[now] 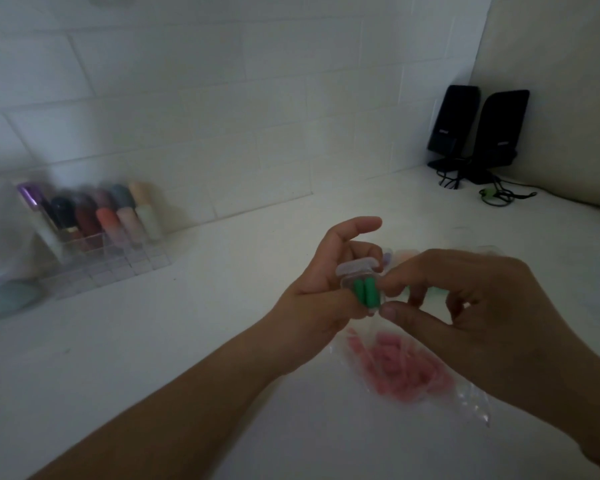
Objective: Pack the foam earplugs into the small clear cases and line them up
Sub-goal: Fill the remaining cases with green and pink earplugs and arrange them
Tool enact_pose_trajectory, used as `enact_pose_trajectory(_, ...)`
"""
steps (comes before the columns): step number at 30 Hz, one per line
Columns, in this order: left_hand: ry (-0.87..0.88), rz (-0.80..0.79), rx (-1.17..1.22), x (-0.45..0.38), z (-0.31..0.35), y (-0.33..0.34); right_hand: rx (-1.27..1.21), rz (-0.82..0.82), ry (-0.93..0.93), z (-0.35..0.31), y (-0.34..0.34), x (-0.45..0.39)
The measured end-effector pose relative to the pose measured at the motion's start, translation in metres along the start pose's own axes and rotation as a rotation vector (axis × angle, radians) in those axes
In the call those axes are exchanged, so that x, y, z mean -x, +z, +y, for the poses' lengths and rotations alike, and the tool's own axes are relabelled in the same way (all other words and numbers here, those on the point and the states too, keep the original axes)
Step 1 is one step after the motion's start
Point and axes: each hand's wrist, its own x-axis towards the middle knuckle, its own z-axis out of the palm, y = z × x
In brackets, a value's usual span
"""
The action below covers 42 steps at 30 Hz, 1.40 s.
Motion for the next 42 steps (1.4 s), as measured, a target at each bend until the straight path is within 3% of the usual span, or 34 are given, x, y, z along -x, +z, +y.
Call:
enact_pose_trajectory(9, -0.089, -0.029, 0.286, -0.002, 0.006, -0.001, 0.015, -0.024, 0.011, -0.004, 0.002, 0.000)
enact_pose_trajectory(13, -0.083, 0.095, 0.191, -0.003, 0.007, -0.001, 0.049, -0.038, -0.008, 0.000, 0.002, 0.002)
enact_pose_trajectory(18, 0.040, 0.228, -0.041, -0.002, 0.009, -0.007, -0.048, 0.111, 0.117, 0.003, 0.002, 0.001)
enact_pose_trajectory(22, 0.101, 0.224, -0.087, -0.002, 0.009, 0.001, -0.039, 0.197, 0.167, -0.003, 0.005, 0.000)
enact_pose_trajectory(28, 0.187, 0.290, -0.239, 0.000, 0.008, 0.008, -0.193, 0.169, 0.241, -0.007, 0.003, -0.003)
enact_pose_trajectory(32, 0.203, 0.231, -0.348, -0.002, 0.006, 0.010, -0.232, 0.128, 0.252, -0.001, -0.011, -0.007)
enact_pose_trajectory(35, 0.180, 0.253, -0.602, -0.011, 0.005, 0.010, -0.276, 0.075, 0.369, 0.031, -0.043, -0.012)
enact_pose_trajectory(37, 0.186, 0.261, -0.880, -0.024, 0.009, 0.012, -0.143, -0.033, 0.497, 0.064, -0.065, -0.010)
enact_pose_trajectory(39, 0.183, 0.189, -1.144, -0.045, 0.014, 0.021, 0.000, -0.130, 0.636, 0.095, -0.078, -0.004)
enact_pose_trajectory(42, 0.113, 0.062, -1.326, -0.084, 0.008, 0.037, 0.074, -0.163, 0.772, 0.127, -0.079, 0.003)
